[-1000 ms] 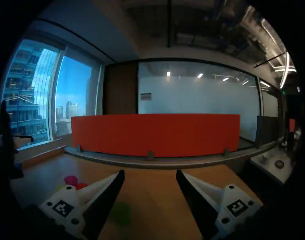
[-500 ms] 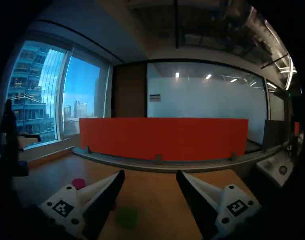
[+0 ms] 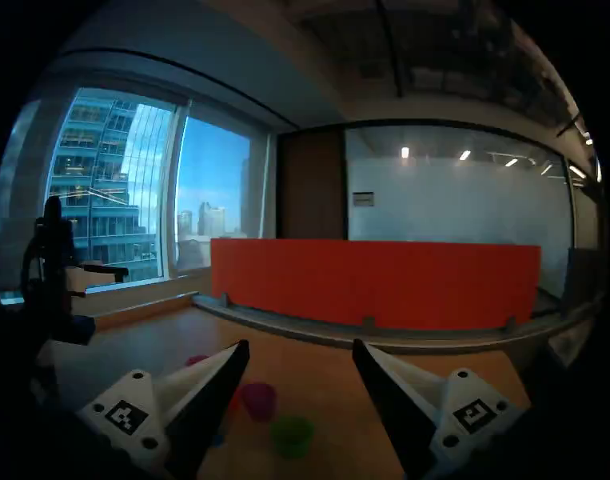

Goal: Pour water

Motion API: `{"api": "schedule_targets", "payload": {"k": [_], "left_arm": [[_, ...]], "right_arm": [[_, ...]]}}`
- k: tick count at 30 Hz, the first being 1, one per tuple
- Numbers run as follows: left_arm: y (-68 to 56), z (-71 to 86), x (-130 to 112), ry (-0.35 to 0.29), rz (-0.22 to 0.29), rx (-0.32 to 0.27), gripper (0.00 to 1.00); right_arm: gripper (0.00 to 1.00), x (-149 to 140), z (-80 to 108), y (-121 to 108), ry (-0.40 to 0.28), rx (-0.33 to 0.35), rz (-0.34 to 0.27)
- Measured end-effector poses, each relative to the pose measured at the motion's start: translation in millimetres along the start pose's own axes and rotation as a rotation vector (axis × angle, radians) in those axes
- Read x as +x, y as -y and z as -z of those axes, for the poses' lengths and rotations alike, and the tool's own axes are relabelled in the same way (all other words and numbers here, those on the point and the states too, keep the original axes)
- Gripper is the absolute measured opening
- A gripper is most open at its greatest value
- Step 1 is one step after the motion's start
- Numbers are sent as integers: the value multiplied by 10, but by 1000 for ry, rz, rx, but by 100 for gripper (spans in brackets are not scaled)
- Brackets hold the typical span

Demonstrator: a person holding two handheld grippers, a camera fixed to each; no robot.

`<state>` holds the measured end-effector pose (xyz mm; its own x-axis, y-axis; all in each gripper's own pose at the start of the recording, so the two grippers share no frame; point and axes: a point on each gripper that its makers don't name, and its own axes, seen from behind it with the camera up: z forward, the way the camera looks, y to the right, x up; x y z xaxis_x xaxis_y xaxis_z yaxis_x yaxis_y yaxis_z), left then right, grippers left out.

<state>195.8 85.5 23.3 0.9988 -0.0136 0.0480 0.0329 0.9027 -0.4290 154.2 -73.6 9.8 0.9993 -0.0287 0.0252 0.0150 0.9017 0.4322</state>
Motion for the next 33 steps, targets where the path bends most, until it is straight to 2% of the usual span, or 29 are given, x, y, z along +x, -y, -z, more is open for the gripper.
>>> {"api": "schedule_targets", "payload": {"k": [5, 11, 24, 33], "left_arm": [[-120, 4, 7, 2, 0, -57, 93], [-233, -8, -18, 5, -10, -115, 93], [-348, -25, -281, 91, -57, -183, 93], [-383, -32, -431, 128, -77, -209, 93]], "right_arm": [[100, 13, -16, 142, 0, 78, -15], [100, -21, -55, 221, 17, 113, -3], [100, -198, -77, 406, 99, 188, 22], [100, -253, -81, 376, 123, 191, 36]]}}
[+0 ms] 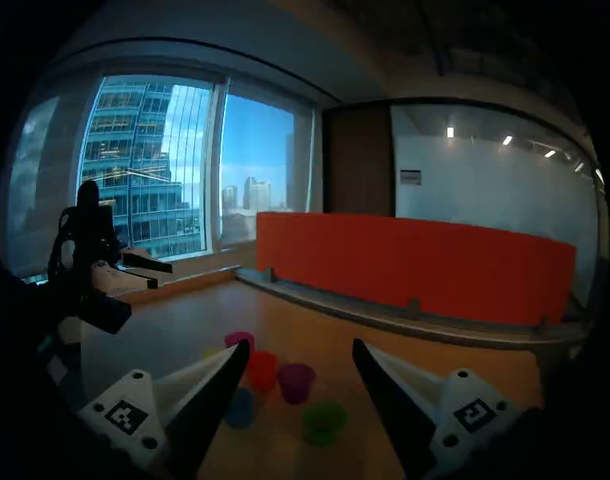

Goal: Pour water

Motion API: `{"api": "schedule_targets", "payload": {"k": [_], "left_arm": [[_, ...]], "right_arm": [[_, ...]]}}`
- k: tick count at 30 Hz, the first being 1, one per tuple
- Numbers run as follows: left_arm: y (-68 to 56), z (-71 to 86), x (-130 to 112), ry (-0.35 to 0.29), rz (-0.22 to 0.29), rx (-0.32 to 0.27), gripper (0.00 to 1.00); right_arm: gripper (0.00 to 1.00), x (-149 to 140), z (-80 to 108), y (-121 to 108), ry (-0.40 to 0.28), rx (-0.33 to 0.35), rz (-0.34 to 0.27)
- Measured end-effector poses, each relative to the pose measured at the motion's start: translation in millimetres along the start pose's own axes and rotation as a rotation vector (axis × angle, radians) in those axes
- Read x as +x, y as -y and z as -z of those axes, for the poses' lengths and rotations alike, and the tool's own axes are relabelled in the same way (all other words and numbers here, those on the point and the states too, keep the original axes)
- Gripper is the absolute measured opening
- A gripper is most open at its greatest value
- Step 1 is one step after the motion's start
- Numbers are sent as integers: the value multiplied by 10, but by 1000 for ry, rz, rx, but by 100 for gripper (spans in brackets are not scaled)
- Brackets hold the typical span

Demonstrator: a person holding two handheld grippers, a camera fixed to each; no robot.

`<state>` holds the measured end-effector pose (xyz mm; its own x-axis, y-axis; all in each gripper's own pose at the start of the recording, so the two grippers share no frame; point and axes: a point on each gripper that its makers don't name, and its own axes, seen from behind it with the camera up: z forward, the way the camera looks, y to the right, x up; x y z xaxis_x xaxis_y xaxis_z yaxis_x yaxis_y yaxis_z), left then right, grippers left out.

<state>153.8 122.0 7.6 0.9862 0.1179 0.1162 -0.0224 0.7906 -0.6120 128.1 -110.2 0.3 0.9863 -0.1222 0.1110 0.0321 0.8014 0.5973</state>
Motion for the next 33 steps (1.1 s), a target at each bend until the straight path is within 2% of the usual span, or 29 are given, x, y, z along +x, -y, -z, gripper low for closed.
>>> {"api": "schedule_targets", "payload": {"k": [14, 33], "left_arm": [[-108, -62, -317, 56, -8, -37, 93], [-397, -232, -846, 128, -21, -107, 93]], "right_arm": [[100, -349, -28, -59, 86, 2, 35], [100, -860, -54, -222, 179, -17, 20]]}}
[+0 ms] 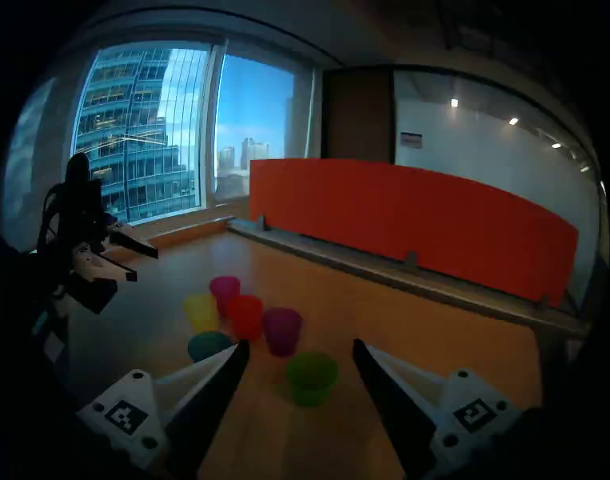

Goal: Pour water

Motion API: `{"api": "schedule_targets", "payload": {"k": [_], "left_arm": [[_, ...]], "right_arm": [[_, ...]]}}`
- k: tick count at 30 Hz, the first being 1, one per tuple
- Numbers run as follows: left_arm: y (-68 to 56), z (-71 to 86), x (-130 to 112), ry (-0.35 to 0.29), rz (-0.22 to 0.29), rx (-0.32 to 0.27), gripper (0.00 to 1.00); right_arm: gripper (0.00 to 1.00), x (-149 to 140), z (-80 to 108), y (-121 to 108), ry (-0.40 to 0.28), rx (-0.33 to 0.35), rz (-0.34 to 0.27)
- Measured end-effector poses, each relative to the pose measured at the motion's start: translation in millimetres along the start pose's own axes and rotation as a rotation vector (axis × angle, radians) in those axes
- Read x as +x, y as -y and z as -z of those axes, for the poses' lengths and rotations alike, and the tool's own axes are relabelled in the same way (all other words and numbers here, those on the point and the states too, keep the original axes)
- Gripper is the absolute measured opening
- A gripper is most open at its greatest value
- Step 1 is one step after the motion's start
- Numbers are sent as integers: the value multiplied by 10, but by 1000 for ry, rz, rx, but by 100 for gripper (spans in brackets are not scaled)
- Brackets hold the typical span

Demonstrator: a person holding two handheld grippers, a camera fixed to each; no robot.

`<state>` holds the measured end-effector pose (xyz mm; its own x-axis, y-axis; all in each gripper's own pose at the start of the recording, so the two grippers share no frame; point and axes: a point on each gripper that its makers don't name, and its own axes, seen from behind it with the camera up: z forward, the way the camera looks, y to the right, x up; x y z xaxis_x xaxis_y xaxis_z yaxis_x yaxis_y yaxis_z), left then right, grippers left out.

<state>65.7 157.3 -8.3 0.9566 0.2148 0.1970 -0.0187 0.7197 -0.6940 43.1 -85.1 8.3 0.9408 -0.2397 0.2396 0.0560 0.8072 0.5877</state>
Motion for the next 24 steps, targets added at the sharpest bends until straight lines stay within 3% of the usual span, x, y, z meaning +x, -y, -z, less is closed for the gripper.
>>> {"api": "schedule_targets", "payload": {"k": [24], "left_arm": [[-294, -434, -520, 88, -16, -75, 92]], "right_arm": [[100, -534, -275, -72, 96, 3, -16]]}}
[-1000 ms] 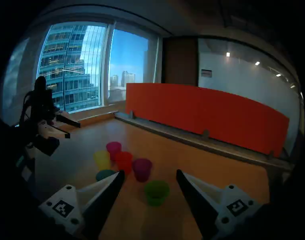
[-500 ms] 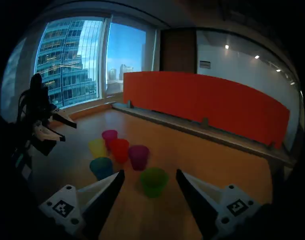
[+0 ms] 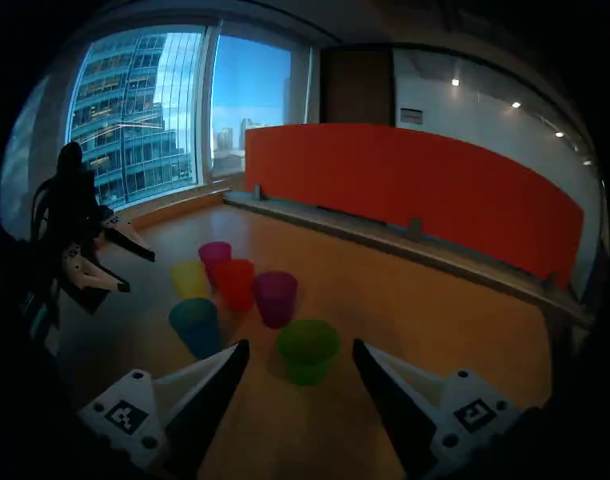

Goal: Pour water

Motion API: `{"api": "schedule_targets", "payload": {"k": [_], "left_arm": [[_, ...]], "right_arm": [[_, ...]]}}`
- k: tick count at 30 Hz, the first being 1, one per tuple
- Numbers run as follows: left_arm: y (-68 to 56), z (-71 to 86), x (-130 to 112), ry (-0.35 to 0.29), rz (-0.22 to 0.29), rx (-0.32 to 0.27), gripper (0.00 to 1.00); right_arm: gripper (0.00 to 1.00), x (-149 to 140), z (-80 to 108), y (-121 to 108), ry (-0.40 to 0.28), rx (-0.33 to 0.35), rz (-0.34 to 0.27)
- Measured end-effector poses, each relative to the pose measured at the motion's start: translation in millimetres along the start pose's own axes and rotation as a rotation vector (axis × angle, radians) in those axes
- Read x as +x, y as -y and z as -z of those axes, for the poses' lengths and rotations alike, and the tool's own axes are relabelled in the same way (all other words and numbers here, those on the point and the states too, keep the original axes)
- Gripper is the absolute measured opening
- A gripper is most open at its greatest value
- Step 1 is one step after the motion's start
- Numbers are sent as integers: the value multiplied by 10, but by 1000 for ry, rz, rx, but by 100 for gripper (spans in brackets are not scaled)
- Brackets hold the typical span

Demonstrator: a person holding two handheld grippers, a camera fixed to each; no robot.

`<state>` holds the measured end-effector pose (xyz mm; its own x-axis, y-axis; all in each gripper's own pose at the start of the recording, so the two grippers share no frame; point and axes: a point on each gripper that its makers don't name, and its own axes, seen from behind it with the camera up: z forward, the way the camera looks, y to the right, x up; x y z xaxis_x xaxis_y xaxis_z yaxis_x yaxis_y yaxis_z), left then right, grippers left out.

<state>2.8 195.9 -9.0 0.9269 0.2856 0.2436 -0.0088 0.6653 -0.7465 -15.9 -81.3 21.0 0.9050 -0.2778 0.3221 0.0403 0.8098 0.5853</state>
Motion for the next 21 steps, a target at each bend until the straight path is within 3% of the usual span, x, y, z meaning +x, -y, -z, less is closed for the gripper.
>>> {"api": "schedule_targets", "payload": {"k": [21], "left_arm": [[-123, -476, -269, 90, -27, -55, 93]], "right_arm": [[100, -338, -428, -26, 88, 21, 6]]}}
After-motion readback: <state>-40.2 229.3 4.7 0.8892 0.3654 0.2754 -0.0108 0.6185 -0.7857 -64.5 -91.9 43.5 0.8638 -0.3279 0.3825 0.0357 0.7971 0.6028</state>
